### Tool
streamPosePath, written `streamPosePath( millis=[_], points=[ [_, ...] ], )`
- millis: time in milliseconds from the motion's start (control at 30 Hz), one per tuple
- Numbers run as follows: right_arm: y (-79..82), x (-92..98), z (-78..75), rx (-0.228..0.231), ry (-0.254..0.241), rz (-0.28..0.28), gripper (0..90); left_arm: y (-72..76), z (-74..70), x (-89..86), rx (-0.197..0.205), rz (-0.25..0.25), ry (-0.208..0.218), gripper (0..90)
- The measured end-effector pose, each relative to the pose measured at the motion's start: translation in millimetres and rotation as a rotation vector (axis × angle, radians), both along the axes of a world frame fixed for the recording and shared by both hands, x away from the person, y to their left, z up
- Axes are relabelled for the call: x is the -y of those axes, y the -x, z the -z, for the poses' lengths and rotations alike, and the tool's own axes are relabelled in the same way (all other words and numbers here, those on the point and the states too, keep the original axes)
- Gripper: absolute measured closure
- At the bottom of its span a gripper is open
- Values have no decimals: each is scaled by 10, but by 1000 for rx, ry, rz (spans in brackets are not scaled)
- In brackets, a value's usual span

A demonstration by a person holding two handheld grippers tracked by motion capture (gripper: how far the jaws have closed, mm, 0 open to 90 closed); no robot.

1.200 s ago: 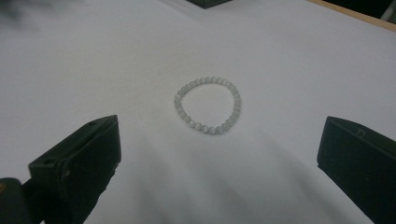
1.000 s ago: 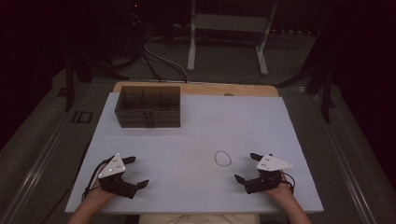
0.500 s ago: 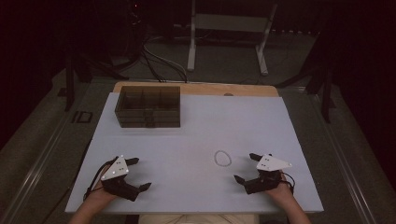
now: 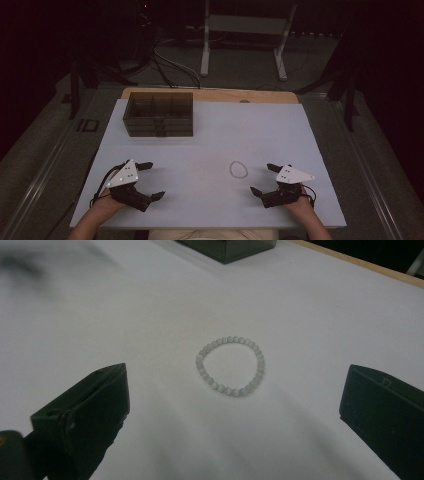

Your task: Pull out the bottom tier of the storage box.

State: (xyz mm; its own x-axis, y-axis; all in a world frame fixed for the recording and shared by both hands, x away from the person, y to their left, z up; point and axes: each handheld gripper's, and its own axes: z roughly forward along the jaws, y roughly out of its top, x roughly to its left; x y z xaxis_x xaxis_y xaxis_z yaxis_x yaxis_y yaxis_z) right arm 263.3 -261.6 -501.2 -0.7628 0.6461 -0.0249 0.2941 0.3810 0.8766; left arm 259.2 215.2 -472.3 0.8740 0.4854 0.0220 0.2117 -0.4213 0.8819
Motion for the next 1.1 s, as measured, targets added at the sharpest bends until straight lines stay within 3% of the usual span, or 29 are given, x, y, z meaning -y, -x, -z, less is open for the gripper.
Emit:
streamPosePath(
  millis=[267,500,1100],
  points=[
    [5,12,-12,1,-11,3,0,-49,-238,-25,56,2,-55,8],
    [13,11,-23,2,-25,-1,0,-92,-369,-56,111,-3,-79,8],
    [17,19,-36,0,-37,-4,0,-263,-519,-15,201,2,-194,8]
  ],
)
